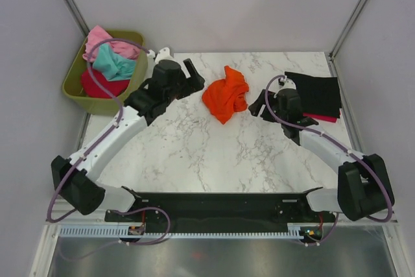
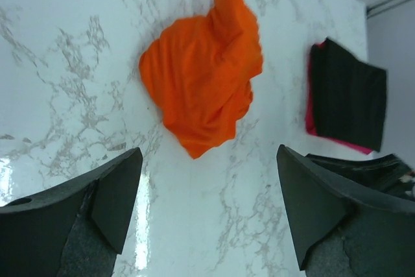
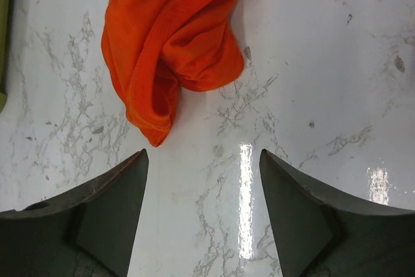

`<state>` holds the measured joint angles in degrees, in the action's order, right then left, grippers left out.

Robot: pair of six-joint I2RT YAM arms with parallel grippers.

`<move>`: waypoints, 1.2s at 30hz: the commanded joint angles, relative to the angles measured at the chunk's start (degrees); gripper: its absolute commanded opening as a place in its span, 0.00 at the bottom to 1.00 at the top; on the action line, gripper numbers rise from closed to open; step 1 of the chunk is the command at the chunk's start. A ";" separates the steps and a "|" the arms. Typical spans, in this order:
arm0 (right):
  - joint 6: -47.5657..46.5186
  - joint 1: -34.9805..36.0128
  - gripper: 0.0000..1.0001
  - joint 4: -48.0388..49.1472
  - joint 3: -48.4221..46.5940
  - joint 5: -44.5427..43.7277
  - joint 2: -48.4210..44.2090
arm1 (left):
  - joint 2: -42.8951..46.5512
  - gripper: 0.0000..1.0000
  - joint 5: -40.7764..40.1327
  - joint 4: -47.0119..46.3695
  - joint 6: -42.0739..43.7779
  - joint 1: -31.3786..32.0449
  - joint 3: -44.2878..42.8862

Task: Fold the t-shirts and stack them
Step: Move the tshirt to the center of the board, then flatten the tshirt out

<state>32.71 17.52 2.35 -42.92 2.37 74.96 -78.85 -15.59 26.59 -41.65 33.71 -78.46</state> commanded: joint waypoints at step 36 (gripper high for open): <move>3.24 -0.38 0.81 3.01 3.72 -12.14 -10.63 | -36.66 0.02 -3.67 -0.48 15.64 9.35 -19.21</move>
<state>35.81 17.39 4.03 -38.65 -11.73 62.04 -123.90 -19.14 25.21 -25.67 43.13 -100.07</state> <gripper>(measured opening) 0.814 0.041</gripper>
